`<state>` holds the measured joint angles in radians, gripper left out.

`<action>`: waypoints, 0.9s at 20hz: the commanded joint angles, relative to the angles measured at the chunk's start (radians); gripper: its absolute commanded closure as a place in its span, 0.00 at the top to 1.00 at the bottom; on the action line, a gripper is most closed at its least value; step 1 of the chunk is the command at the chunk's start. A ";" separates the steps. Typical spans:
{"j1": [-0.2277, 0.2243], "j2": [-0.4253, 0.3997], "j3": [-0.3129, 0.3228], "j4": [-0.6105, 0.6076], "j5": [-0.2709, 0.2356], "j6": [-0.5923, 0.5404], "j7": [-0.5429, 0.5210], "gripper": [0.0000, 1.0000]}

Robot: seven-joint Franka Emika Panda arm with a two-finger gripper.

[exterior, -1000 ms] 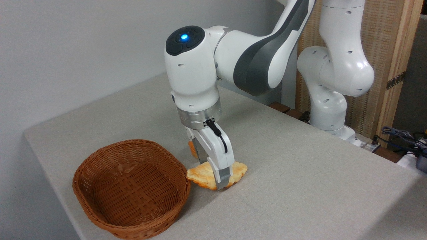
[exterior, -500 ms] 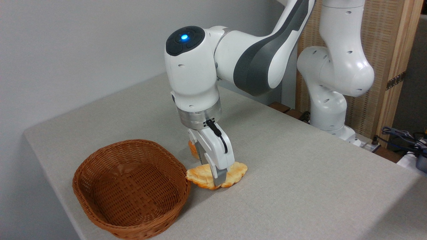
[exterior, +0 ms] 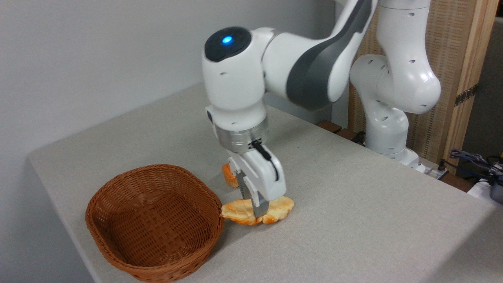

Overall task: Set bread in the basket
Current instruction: 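Lift the golden bread roll and carry it over the wicker basket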

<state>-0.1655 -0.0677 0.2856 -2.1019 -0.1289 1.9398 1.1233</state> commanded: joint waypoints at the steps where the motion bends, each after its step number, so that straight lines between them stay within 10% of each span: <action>1: -0.014 -0.034 0.030 0.097 0.000 -0.082 -0.007 0.33; 16: -0.026 0.003 -0.071 0.194 -0.133 0.154 -0.074 0.34; 18: -0.026 0.026 -0.075 0.194 -0.135 0.206 -0.076 0.50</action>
<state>-0.1908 -0.0721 0.2185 -1.9240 -0.2431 2.0782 1.0600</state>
